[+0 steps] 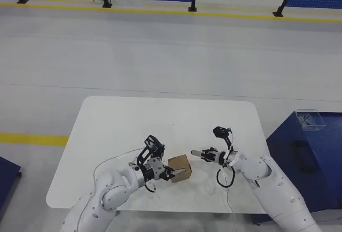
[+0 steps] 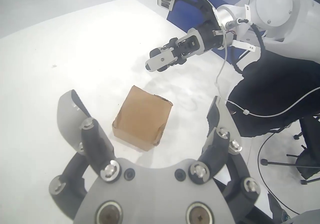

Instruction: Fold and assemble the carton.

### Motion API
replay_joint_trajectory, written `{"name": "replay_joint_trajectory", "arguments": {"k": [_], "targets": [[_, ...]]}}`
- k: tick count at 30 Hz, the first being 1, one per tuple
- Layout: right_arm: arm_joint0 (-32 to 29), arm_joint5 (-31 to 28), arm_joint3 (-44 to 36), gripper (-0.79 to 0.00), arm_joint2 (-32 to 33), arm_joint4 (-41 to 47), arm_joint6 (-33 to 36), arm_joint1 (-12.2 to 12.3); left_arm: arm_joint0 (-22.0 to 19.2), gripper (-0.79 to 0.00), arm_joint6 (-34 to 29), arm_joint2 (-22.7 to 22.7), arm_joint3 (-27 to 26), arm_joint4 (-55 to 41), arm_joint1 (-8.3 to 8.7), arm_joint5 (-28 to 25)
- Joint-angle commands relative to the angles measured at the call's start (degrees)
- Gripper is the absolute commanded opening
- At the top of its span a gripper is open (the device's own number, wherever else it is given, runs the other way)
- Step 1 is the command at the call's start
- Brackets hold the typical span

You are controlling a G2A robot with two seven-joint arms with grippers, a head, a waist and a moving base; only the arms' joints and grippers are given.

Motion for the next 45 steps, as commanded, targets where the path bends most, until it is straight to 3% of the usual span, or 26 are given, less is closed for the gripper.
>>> {"name": "replay_joint_trajectory", "arguments": {"k": [1, 8, 11, 28, 29, 30, 32, 33, 34, 35, 38, 40, 42, 45], "targets": [[0.0, 2.1, 0.6, 0.0, -0.6, -5.7, -2.6, 0.0, -0.3, 0.0, 1.6, 0.4, -0.4, 11.1, 0.32, 0.3], [1.0, 3.2, 1.4, 0.0, -3.1, -11.9, -1.0, -0.3, -1.2, 0.0, 11.4, 3.3, 2.9, 27.3, 1.05, -8.9], [1.1, 1.3, 1.3, 0.0, -4.2, -12.3, -0.6, -0.6, -2.4, 0.0, 15.1, 4.2, 5.8, 28.5, 0.93, -11.2], [2.2, -0.9, 2.3, 0.0, -5.2, -12.1, -4.7, -1.9, -7.5, 0.0, 16.2, 6.5, 15.6, 25.5, -0.66, -8.9], [2.2, -0.8, 2.4, 0.0, -5.2, -12.1, -4.7, -1.9, -7.6, -0.022, 16.2, 6.6, 15.9, 25.3, -0.73, -8.8], [2.2, -0.8, 2.4, 0.0, -5.1, -12.2, -4.6, -2.0, -7.8, -0.132, 16.2, 6.7, 16.2, 25.1, -0.79, -8.9], [2.3, -0.6, 2.4, 0.0, -5.1, -12.4, -4.5, -2.0, -8.1, -0.234, 16.2, 6.8, 16.7, 24.6, -0.89, -9.3], [2.3, -0.5, 2.5, 0.0, -5.1, -12.4, -4.4, -2.1, -8.2, -0.323, 16.3, 6.9, 17.0, 24.5, -0.93, -9.6], [2.3, -0.4, 2.4, 0.0, -5.0, -12.5, -4.3, -2.1, -8.4, -0.36, 16.3, 6.9, 17.2, 24.4, -0.96, -9.7], [2.3, -0.4, 2.4, 0.0, -5.0, -12.5, -4.3, -2.1, -8.5, -0.348, 16.3, 7.0, 17.4, 24.4, -0.98, -9.8], [2.4, -0.2, 2.5, 0.0, -4.7, -12.5, -4.2, -2.2, -8.9, -0.256, 17.3, 7.3, 17.9, 24.3, -1.01, -11.9], [2.5, 0.0, 2.5, 0.0, -4.5, -12.5, -4.1, -2.2, -9.1, -0.394, 17.6, 7.3, 18.3, 24.7, -1.03, -11.8], [2.6, 0.1, 2.6, 0.0, -4.2, -12.5, -4.1, -2.3, -9.3, -0.406, 17.4, 8.0, 17.9, 26.5, -0.98, -13.1], [2.6, -0.1, 2.6, 0.0, -3.4, -12.2, -4.1, -2.2, -9.2, -0.643, 17.4, 8.2, 17.5, 27.0, -1.01, -12.7]]}}
